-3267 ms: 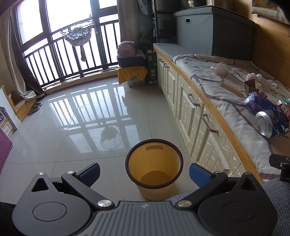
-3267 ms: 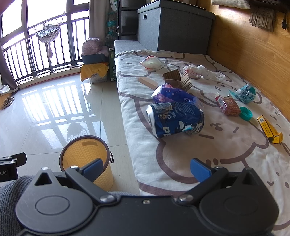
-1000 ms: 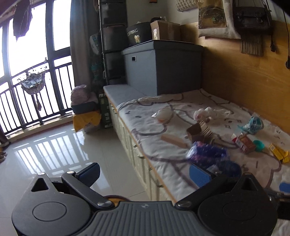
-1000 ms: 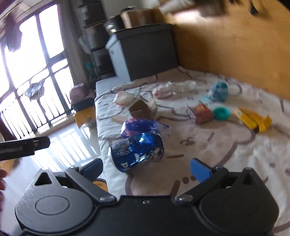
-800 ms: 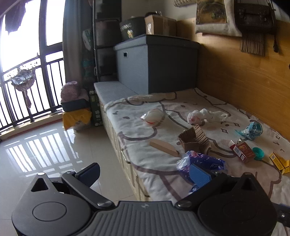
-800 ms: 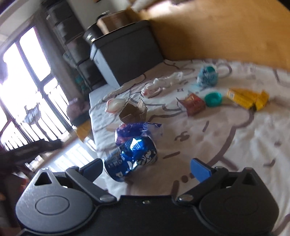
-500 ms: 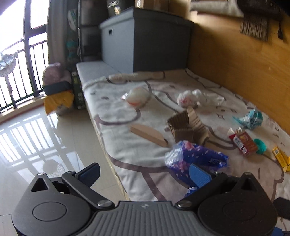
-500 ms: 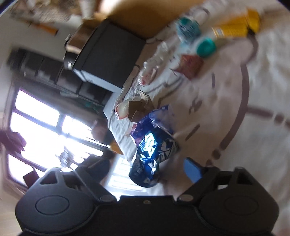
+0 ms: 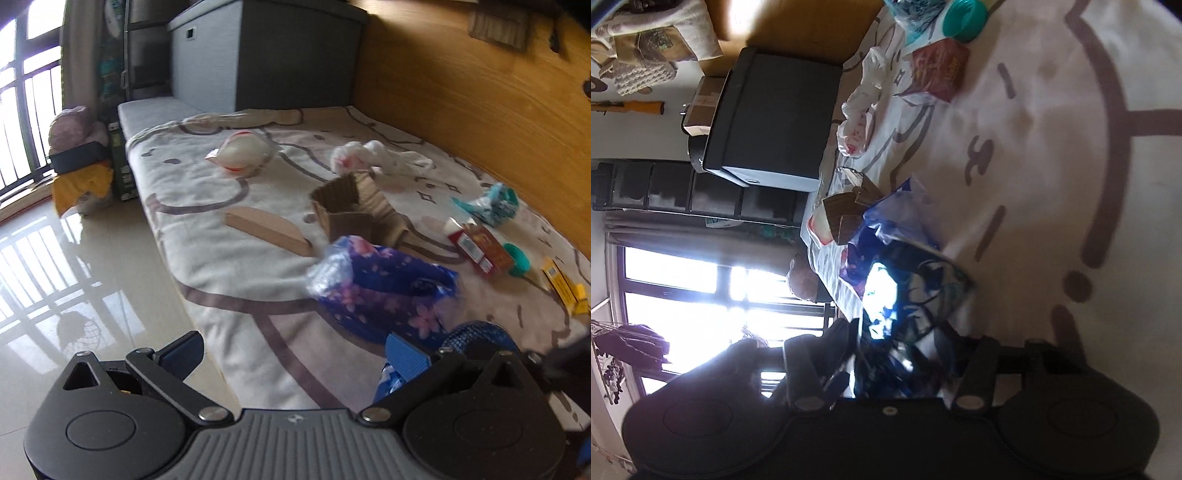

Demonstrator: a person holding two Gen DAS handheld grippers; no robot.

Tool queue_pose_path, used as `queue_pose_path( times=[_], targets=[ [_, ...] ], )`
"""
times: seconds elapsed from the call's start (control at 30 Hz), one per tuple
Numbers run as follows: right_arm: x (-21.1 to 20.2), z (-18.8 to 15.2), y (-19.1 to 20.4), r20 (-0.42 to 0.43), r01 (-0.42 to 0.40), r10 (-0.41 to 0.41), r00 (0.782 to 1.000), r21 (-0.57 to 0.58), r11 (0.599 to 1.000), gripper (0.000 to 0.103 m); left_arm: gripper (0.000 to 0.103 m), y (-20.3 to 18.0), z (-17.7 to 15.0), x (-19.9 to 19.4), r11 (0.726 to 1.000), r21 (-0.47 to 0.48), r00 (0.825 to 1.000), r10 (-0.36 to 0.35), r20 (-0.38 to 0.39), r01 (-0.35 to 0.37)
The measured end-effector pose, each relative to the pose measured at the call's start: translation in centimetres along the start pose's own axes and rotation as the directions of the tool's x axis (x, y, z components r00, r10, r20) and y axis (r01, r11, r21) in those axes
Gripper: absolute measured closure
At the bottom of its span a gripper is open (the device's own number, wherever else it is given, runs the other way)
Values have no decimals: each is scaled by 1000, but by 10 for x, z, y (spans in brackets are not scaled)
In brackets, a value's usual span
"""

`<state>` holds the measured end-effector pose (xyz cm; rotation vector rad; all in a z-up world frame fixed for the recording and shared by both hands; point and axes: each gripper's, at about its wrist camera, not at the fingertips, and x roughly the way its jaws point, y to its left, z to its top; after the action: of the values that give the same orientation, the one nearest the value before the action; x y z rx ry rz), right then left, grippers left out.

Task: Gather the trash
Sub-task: 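Grasp the blue Pepsi can with the right tool while the left tool grasps the purple-blue bag, then lift the blue can with the right tool while the left tool lifts the purple bag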

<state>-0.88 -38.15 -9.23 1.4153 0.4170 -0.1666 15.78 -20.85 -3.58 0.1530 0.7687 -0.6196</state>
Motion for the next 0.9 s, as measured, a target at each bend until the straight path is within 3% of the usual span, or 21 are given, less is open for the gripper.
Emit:
queue_pose_path(
  times=[0.07, 0.13, 0.23, 0.5, 0.73, 0.9],
  targets=[
    [3, 3, 1, -5, 6, -6, 1000, 8, 1000, 53, 0, -5, -2, -1, 1000, 17, 1000, -18, 7, 18],
    [5, 4, 5, -8, 22, -22, 1000, -7, 1000, 68, 0, -9, -3, -4, 999, 33, 999, -33, 14, 32],
    [-2, 6, 6, -24, 30, -31, 999, -31, 999, 74, 0, -12, -2, -9, 998, 43, 998, -56, 24, 55],
    [-37, 17, 13, 26, 41, -39, 999, -120, 992, 77, 0, -14, 17, -16, 995, 18, 989, -100, 108, 98],
    [-61, 25, 10, 73, 37, -27, 997, -132, 991, 78, 0, -9, 49, 22, 981, -87, 975, -157, 159, 172],
    [-73, 33, 10, 102, 45, -32, 994, -135, 990, 78, 0, -6, 53, 46, 955, -177, 969, -224, 103, 239]
  ],
)
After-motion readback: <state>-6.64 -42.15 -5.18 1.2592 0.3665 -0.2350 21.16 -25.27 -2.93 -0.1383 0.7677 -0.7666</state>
